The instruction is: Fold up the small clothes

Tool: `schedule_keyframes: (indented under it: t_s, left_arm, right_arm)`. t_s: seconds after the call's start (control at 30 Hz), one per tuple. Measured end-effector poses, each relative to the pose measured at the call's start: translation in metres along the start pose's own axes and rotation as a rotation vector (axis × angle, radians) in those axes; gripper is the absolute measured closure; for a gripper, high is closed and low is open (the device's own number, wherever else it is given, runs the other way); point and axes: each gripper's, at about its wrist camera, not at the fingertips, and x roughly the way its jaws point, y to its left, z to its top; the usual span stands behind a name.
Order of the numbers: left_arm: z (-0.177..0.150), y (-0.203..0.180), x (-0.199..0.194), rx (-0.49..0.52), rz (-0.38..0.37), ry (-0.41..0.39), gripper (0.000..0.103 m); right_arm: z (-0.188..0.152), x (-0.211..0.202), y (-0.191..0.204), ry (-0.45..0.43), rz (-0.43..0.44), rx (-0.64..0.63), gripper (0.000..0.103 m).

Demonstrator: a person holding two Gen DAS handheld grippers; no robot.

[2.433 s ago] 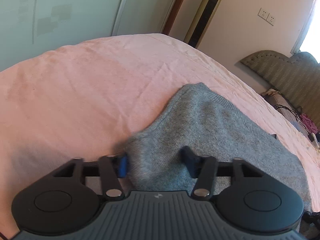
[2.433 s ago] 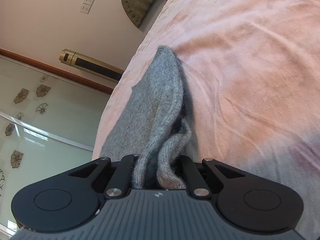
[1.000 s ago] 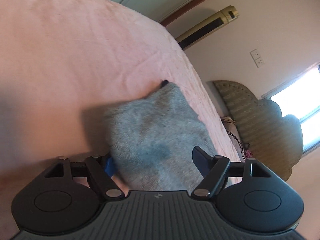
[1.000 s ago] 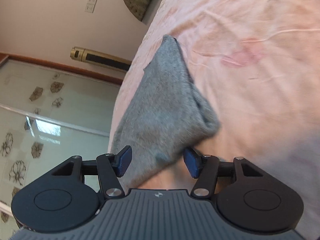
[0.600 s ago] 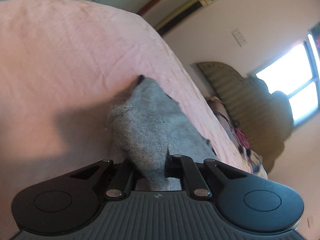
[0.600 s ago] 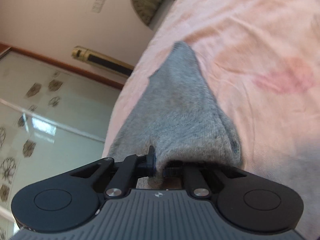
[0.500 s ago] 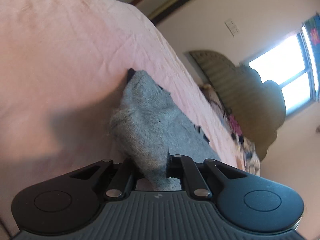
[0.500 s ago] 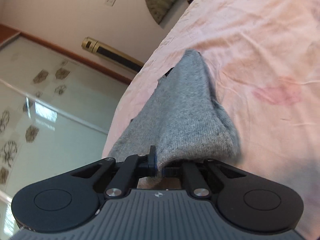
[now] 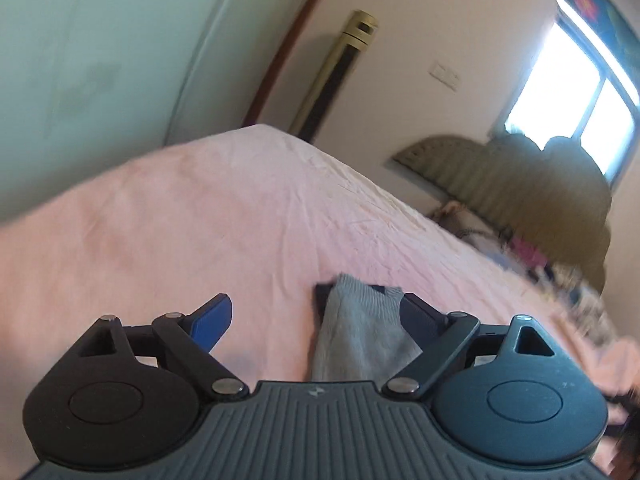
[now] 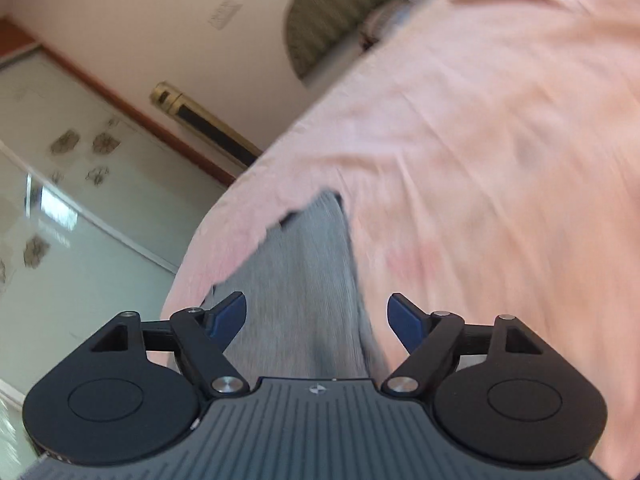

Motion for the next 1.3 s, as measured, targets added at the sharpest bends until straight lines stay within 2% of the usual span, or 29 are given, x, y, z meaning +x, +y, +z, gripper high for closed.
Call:
schedule_keyframes:
  t_s: [0.13,0.2,0.27,0.33,0.37,0.4,0.43,0.47,0.5,0.6,0.67,0.77,0.83,0.93,1.0,1.03,1.1,1.13,1.17,1.23,1.27,1.3]
  left_arm:
    - [0.015,-0.036,0.088,0.165,0.016,0.104,0.012]
    - [0.015,-0.043,0.122,0.204,0.044,0.155,0.012]
    - [0.015,-0.050,0.149,0.235,0.013,0.218,0.012]
    - [0.011,-0.060,0.163,0.283,0.008,0.236,0.013]
    - [0.008,-0.063,0.169,0.314,0.012,0.249,0.028]
    - [0.005,-0.066,0.175,0.335,0.026,0.276,0.067]
    - [0.004,-0.068,0.184,0.340,0.034,0.302,0.078]
    - [0.004,-0.069,0.184,0.340,0.033,0.291,0.083]
    - [0.007,-0.069,0.184,0.347,0.033,0.291,0.092]
    - [0.011,-0.076,0.172,0.385,0.043,0.233,0.096]
    - [0.017,-0.083,0.159,0.426,0.041,0.173,0.096]
    - [0.030,-0.087,0.152,0.443,0.038,0.130,0.096]
    - [0.030,-0.086,0.165,0.463,0.055,0.152,0.096]
    - [0.011,-0.083,0.190,0.524,0.126,0.226,0.094]
    - [0.004,-0.079,0.185,0.516,0.117,0.196,0.093]
    - [0.003,-0.078,0.181,0.504,0.105,0.184,0.094]
    - [0.005,-0.076,0.180,0.482,0.091,0.199,0.093]
    - [0.006,-0.076,0.182,0.480,0.096,0.209,0.093]
    - [0.007,-0.075,0.184,0.474,0.097,0.219,0.093]
    - [0.008,-0.076,0.186,0.467,0.102,0.217,0.093]
    - [0.008,-0.078,0.187,0.474,0.110,0.221,0.093]
    - [0.007,-0.080,0.187,0.480,0.117,0.217,0.095]
  right_arm:
    - [0.053,0.082,0.015,0.064,-0.102,-0.171,0.024]
    - [0.073,0.124,0.016,0.137,-0.137,-0.189,0.024]
    - [0.081,0.153,0.016,0.182,-0.149,-0.193,0.024]
    - [0.085,0.172,0.019,0.216,-0.116,-0.201,0.024]
    - [0.085,0.178,0.021,0.222,-0.103,-0.206,0.025]
    - [0.084,0.184,0.023,0.219,-0.095,-0.217,0.029]
    - [0.083,0.188,0.025,0.225,-0.087,-0.236,0.058]
    - [0.081,0.194,0.028,0.250,-0.092,-0.248,0.089]
    - [0.080,0.194,0.029,0.250,-0.091,-0.260,0.091]
    - [0.075,0.190,0.036,0.241,-0.048,-0.283,0.092]
    - [0.081,0.179,0.043,0.181,-0.025,-0.284,0.092]
    - [0.093,0.157,0.039,0.085,0.034,-0.220,0.092]
    - [0.099,0.154,0.030,0.065,0.026,-0.183,0.092]
    - [0.095,0.169,0.018,0.122,-0.035,-0.163,0.091]
    - [0.089,0.174,0.014,0.135,-0.052,-0.146,0.086]
    - [0.088,0.174,0.013,0.124,-0.049,-0.135,0.081]
    - [0.090,0.170,0.011,0.103,-0.035,-0.115,0.053]
    - [0.090,0.168,0.011,0.090,-0.040,-0.120,0.034]
    - [0.091,0.169,0.013,0.090,-0.047,-0.138,0.033]
    - [0.092,0.174,0.017,0.130,-0.049,-0.157,0.035]
    - [0.092,0.178,0.018,0.153,-0.039,-0.157,0.046]
    - [0.090,0.183,0.020,0.198,-0.008,-0.162,0.064]
